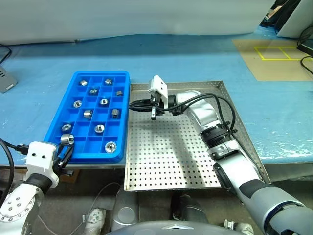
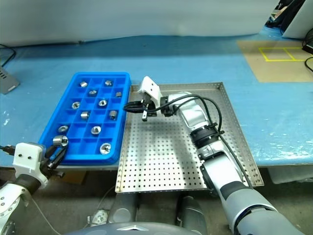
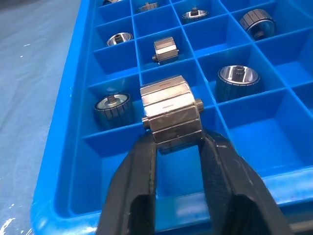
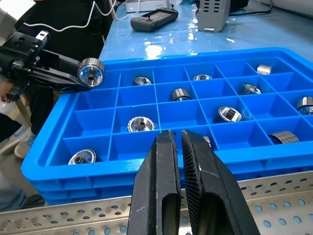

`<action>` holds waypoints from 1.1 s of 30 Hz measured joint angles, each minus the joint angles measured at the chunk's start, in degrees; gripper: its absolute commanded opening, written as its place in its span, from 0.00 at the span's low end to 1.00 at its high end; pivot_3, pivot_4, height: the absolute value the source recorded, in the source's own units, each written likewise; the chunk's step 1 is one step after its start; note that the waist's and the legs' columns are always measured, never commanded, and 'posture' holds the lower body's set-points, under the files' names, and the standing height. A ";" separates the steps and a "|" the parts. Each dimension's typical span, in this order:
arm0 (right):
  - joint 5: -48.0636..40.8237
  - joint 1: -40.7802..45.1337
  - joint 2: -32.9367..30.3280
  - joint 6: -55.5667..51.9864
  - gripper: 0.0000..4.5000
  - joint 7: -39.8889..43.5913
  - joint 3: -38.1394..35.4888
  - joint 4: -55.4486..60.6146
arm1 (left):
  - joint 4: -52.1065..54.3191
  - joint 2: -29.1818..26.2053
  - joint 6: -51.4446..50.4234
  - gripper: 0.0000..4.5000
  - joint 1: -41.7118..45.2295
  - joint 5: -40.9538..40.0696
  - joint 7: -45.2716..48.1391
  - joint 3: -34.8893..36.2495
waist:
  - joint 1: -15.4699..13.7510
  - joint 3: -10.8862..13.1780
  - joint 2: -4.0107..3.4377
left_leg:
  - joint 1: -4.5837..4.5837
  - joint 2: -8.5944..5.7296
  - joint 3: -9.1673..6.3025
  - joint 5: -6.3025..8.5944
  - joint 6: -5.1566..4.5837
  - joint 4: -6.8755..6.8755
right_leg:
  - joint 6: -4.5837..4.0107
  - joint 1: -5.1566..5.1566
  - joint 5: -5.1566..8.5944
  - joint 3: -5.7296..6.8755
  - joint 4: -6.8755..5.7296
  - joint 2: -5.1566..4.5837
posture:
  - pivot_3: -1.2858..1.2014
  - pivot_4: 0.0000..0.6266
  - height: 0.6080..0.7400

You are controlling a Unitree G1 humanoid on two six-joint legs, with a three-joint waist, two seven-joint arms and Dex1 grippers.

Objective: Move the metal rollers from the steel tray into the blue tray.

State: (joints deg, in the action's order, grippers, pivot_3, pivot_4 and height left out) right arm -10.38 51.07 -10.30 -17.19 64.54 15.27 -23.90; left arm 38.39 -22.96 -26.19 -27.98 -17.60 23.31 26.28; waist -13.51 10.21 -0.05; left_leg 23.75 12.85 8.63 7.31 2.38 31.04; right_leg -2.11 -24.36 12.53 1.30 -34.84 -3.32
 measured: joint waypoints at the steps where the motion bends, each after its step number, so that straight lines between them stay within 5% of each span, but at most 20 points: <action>1: 0.05 0.00 -0.02 0.00 0.05 -0.03 0.00 0.00 | 0.01 0.00 0.03 0.55 0.00 -0.32 0.25 0.01 | 0.00 0.00 0.00 | 0.00 0.00 0.00 0.00 0.00 0.00 | -0.01 0.00 0.00 0.00 0.00 0.00 | 0.68 0.24 1.00; 2: 0.07 0.00 -0.02 0.00 0.05 -0.05 0.00 0.00 | 0.00 -0.03 0.03 0.63 0.13 -0.23 0.11 0.06 | 0.00 0.00 -0.01 | 0.00 0.00 0.00 0.00 0.00 0.00 | -0.01 0.01 -0.01 0.00 0.00 0.00 | 0.68 0.24 1.00; 12: 0.18 0.00 0.10 0.55 0.05 -0.99 -0.04 0.00 | -2.12 -1.81 -0.44 0.63 4.93 -1.15 0.18 0.19 | 0.03 0.00 -0.01 | -0.09 0.01 -0.01 0.00 0.01 0.06 | -0.02 0.07 -0.01 0.01 -0.13 0.00 | 0.67 0.24 1.00; 18: 0.15 0.18 0.71 0.77 0.05 -3.81 -1.69 -0.49 | -6.17 -5.70 -0.67 0.63 20.09 -2.16 0.35 -2.00 | 0.02 -0.01 -0.01 | -0.16 -0.01 -0.02 -0.03 0.04 0.29 | -0.02 0.07 -0.02 -0.03 -0.50 -0.03 | 0.68 0.24 1.00; 26: 1.44 5.19 1.21 6.02 0.05 -11.21 -6.00 -9.66 | -18.85 -3.30 2.06 0.63 38.34 0.59 -0.40 -12.82 | 0.13 -0.02 0.00 | -0.16 0.01 -0.06 -0.18 0.28 0.46 | -0.09 -0.05 -0.04 -0.04 -0.92 -0.03 | 0.67 0.24 1.00; 33: 1.83 6.43 0.94 8.50 0.05 -14.07 -7.40 -13.57 | -23.64 -1.30 4.54 0.63 43.68 2.41 -0.44 -17.68 | 0.43 -0.02 0.01 | 0.13 0.00 -0.06 -0.22 0.35 0.63 | -0.12 -0.23 -0.04 0.03 -0.91 -0.03 | 0.67 0.24 1.00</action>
State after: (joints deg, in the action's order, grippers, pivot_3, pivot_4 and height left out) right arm -8.56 57.50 -9.36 -8.69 50.48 7.87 -37.47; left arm 14.75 -24.26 -21.65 15.70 -15.19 22.87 8.59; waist -13.08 10.19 -0.04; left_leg 23.87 12.85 8.56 7.08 2.73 31.67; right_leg -2.22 -24.59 12.49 1.33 -35.75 -3.35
